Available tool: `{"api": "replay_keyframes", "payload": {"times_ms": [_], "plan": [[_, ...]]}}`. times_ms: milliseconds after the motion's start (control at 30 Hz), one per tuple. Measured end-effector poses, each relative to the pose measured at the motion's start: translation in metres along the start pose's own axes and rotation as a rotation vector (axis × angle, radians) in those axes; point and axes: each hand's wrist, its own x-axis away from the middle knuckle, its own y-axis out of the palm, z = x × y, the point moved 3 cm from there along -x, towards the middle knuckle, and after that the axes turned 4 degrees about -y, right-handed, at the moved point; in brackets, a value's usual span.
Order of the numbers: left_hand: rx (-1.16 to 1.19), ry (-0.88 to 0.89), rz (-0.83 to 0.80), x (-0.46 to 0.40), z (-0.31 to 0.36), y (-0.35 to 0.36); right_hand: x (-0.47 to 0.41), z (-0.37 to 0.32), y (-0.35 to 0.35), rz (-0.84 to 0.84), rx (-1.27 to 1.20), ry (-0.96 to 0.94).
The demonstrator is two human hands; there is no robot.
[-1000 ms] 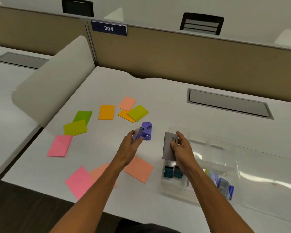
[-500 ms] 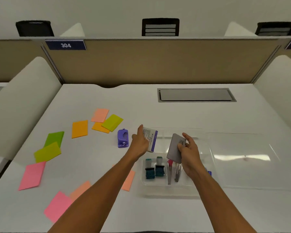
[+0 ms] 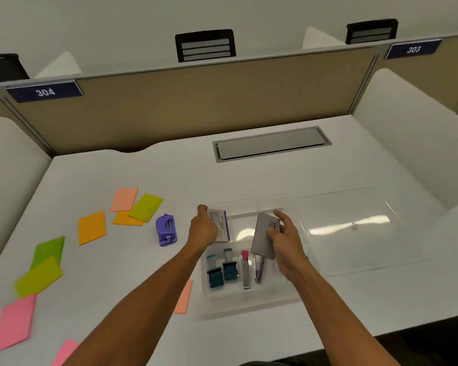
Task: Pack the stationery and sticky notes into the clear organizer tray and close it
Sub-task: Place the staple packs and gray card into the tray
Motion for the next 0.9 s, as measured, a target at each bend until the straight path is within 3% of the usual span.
{"api": "replay_keyframes", "payload": {"times_ms": [200, 367, 533, 900], "plan": [[-0.118, -0.027, -0.047, 0.003, 0.000, 0.008, -0.009, -0.002, 0.002, -0.019, 0.044, -0.026], [-0.297, 0.067, 0.006, 0.004, 0.004, 0.005, -0.017, -0.004, 0.009, -0.059, 0.075, -0.036], [-0.174, 0.070, 0.093, 0.008, 0.004, -0.008, -0.023, -0.004, 0.018, -0.096, 0.093, -0.058], [0.023, -0.031, 0.272, 0.033, -0.046, -0.032, -0.054, -0.014, 0.065, -0.262, 0.377, -0.190]]}}
